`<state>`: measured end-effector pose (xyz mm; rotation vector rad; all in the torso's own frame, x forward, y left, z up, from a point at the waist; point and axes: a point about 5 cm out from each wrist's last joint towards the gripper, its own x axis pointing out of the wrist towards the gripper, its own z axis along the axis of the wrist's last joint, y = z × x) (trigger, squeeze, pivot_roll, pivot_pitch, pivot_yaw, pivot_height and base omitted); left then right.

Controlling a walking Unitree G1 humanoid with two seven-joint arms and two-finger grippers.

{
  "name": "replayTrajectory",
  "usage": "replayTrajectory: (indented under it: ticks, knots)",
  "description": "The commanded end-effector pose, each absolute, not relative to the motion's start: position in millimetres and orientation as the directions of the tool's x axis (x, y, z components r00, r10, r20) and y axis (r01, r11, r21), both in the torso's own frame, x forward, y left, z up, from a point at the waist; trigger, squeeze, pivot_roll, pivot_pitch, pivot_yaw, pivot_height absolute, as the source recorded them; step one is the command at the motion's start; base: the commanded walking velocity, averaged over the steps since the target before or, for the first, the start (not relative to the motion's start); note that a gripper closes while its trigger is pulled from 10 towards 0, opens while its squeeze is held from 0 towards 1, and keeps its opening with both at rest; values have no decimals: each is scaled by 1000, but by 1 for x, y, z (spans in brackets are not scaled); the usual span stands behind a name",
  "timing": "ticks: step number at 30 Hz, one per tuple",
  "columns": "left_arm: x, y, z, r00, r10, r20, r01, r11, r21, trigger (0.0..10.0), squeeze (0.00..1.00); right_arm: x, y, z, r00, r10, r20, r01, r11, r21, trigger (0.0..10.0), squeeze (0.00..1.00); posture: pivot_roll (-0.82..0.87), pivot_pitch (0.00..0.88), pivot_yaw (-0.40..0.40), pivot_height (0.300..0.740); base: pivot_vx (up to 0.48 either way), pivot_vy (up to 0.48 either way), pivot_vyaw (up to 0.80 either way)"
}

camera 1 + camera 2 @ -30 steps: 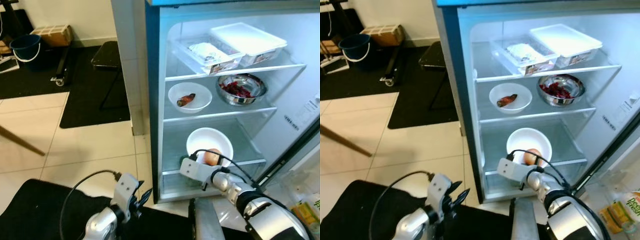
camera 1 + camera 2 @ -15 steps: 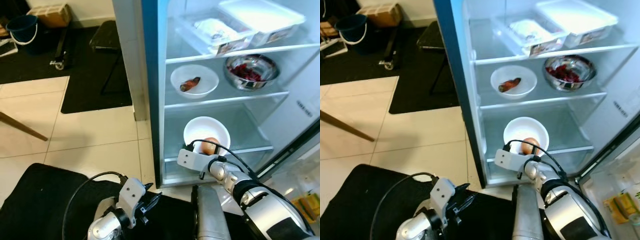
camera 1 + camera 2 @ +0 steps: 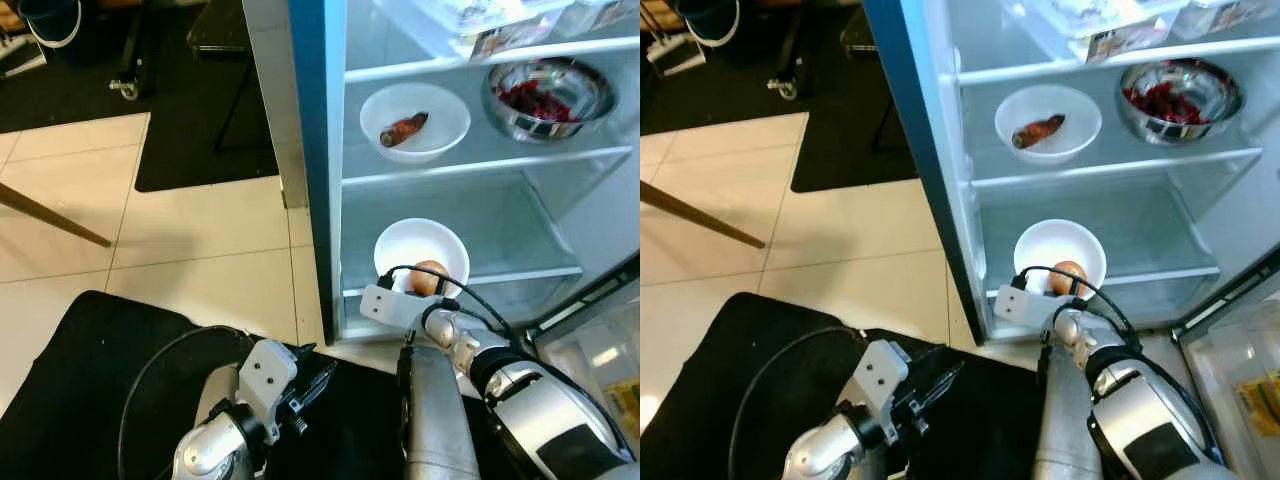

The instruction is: Restocking fridge

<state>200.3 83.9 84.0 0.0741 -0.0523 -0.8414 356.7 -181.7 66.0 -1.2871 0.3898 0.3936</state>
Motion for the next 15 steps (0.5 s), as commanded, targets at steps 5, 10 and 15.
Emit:
replayTrajectory:
  ticks: [5,10,15]
  knots:
    - [191,84,91,661,-750,5,748,660,67,10000,0,361,-179,72,883,76,-464,-469,205,-859,10000,0,192,473,120,457,0,0,0]
    - [185,81,108,656,-755,27,752,656,67,10000,0,365,-180,79,895,70,-441,-446,176,-877,10000,0,216,511,123,457,0,0,0]
    - [179,77,119,653,-757,31,755,653,59,10000,0,369,-181,86,906,70,-417,-423,134,-896,10000,0,222,536,122,457,0,0,0]
